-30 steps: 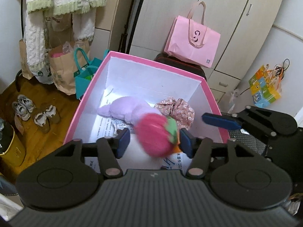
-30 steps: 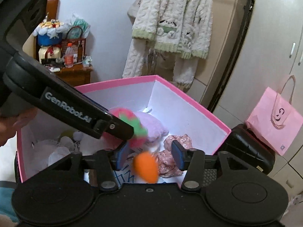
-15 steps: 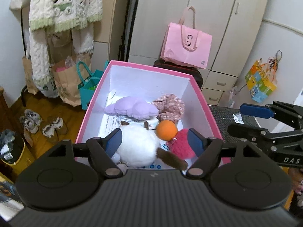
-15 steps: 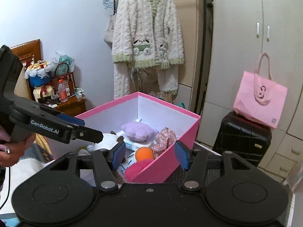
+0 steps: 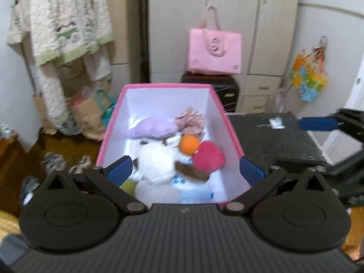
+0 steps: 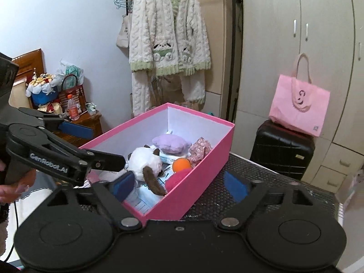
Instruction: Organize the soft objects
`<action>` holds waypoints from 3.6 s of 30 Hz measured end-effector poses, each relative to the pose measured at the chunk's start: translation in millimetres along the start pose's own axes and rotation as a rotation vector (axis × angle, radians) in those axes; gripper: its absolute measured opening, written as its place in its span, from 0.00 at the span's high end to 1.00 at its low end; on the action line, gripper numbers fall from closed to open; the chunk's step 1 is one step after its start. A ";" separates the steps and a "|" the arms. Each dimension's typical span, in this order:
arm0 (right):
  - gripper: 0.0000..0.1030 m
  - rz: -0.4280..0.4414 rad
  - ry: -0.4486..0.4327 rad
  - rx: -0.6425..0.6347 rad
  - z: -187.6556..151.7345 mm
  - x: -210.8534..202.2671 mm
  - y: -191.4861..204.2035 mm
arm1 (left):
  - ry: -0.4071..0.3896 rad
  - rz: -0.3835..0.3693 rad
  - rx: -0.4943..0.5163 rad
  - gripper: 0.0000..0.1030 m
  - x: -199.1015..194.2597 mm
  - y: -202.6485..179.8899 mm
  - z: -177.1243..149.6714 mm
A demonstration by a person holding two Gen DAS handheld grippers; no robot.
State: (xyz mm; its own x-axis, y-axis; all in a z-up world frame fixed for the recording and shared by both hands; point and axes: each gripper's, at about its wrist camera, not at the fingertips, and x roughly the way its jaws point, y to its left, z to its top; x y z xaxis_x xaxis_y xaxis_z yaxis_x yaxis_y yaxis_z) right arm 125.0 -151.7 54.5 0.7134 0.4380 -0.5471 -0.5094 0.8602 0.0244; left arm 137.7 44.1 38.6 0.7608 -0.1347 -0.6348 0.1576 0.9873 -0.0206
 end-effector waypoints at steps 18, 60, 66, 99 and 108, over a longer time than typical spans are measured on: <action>0.01 -0.285 -0.009 0.219 -48.8 -67.2 5.4 | -0.009 -0.017 -0.008 0.01 -32.5 -36.3 -51.6; 0.01 -0.456 -0.015 0.259 -72.2 -103.2 26.0 | -0.081 0.077 0.017 0.01 -59.3 -55.4 -74.7; 0.01 -0.458 -0.011 0.247 -73.3 -101.2 27.4 | -0.102 0.090 0.021 0.01 -61.8 -55.8 -76.5; 0.01 -0.541 -0.043 0.203 -82.4 -105.6 27.9 | -0.206 0.157 0.058 0.01 -74.1 -68.7 -88.1; 0.01 -0.542 -0.046 0.204 -84.0 -106.4 25.5 | -0.199 0.163 0.078 0.01 -73.8 -70.6 -87.6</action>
State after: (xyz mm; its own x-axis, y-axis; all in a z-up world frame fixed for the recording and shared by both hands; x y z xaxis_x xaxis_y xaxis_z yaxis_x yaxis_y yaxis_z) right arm -4.4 -198.3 43.1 0.8689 -0.0717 -0.4897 0.0338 0.9957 -0.0858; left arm 15.2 -8.3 19.3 0.8877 0.0035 -0.4603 0.0654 0.9889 0.1337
